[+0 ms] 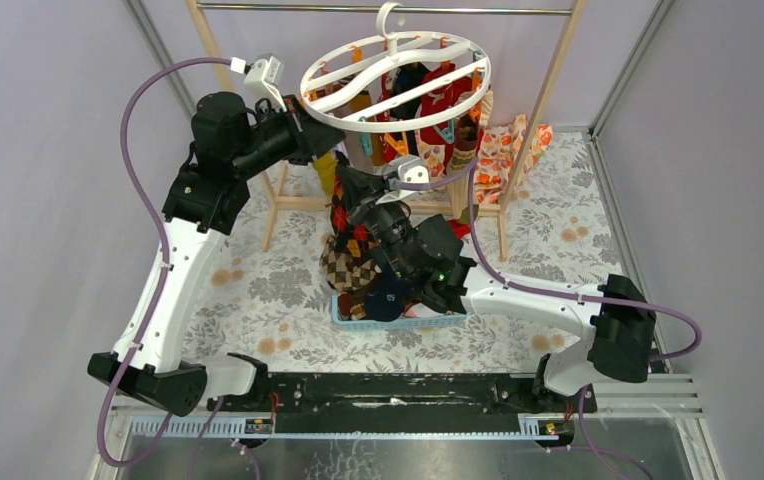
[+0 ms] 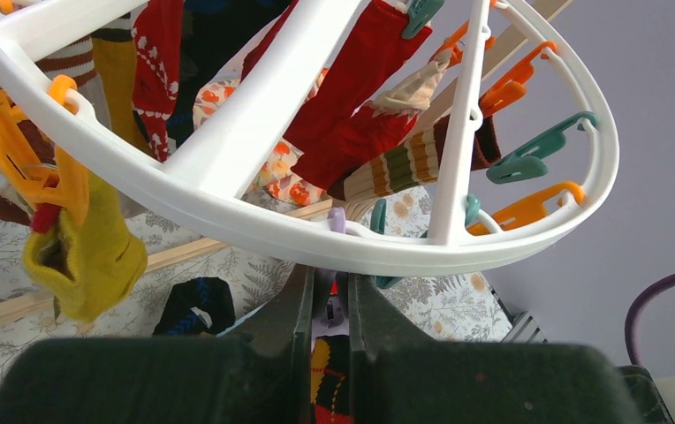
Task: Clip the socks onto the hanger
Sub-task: Clamp the sock onto the hanger.
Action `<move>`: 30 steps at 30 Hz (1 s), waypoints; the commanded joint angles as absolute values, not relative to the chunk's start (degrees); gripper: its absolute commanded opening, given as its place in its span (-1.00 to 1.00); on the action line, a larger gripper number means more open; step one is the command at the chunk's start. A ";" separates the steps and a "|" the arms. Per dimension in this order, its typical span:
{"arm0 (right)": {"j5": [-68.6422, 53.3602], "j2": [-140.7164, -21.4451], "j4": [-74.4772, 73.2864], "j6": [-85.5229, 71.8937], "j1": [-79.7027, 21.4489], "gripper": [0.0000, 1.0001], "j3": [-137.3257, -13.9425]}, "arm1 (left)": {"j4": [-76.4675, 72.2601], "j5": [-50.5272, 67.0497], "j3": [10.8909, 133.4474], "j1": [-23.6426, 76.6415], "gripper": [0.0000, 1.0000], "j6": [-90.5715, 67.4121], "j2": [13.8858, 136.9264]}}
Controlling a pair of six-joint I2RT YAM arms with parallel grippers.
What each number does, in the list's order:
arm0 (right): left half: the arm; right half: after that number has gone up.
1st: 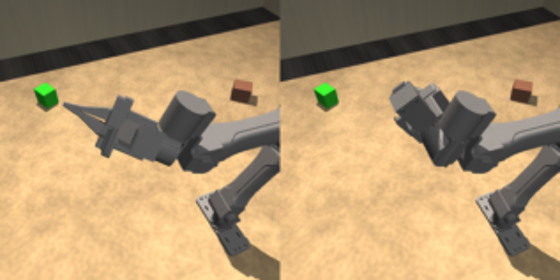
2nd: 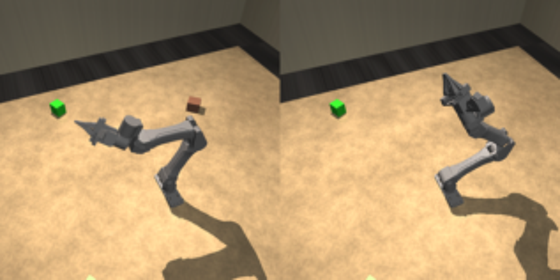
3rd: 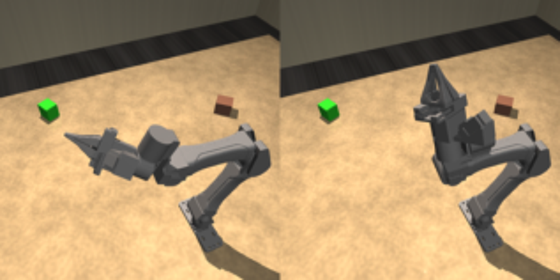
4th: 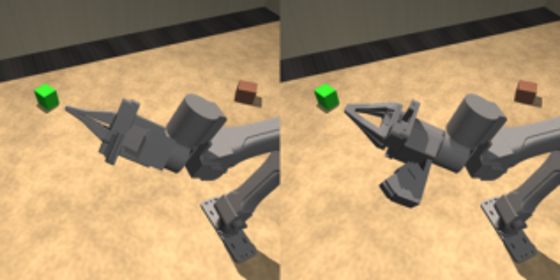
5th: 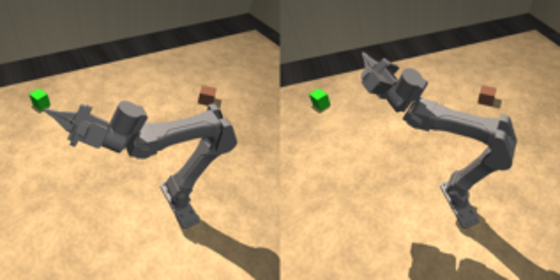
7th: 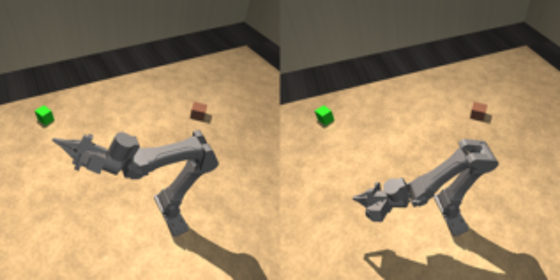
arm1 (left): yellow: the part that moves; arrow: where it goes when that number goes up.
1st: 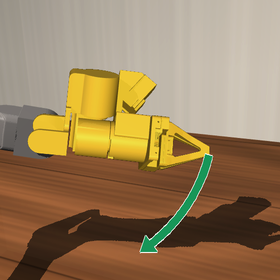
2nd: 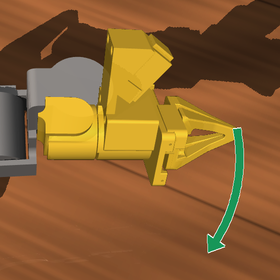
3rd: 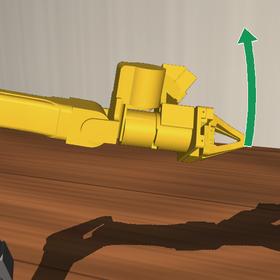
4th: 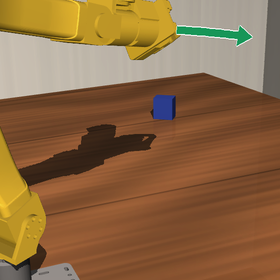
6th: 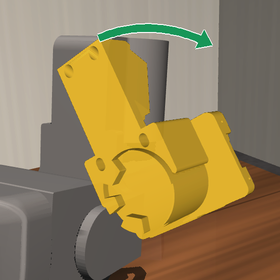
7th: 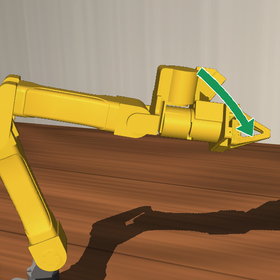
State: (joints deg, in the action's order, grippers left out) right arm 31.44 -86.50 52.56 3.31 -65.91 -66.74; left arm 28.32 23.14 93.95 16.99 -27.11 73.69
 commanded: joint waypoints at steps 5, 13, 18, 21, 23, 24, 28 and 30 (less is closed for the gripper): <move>29.78 -84.46 54.05 4.56 -65.43 -1.00 -69.00 | 27.38 23.26 94.20 17.14 -0.72 -27.03 73.05; 30.37 -84.35 53.86 2.83 -65.04 -0.89 -69.43 | 27.40 22.99 94.79 17.14 -0.19 -26.64 72.57; 30.08 -83.17 55.11 0.75 -64.83 -0.46 -67.94 | 27.33 22.65 94.11 17.14 -0.18 -25.96 71.79; 28.92 -82.21 54.20 -1.70 -64.61 0.04 -67.31 | 27.32 22.30 93.72 17.11 -0.16 -25.54 71.65; 28.03 -80.80 53.28 -3.72 -64.35 0.20 -66.39 | 27.33 22.15 93.47 17.14 -0.17 -25.11 71.47; 27.42 -79.90 52.55 -4.95 -64.12 0.28 -65.71 | 27.33 22.09 93.37 17.14 -0.18 -24.85 71.46; 23.37 -75.09 47.71 -11.39 -61.94 0.48 -61.97 | 27.31 22.19 93.41 17.14 -0.24 -23.15 71.28; 22.49 -73.18 46.57 -14.08 -60.88 0.46 -59.55 | 27.28 22.00 93.59 17.14 -0.24 -22.82 71.11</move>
State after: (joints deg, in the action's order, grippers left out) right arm 25.96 -78.00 48.27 -6.94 -63.09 -62.41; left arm 28.12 22.85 93.95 16.99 -24.99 72.36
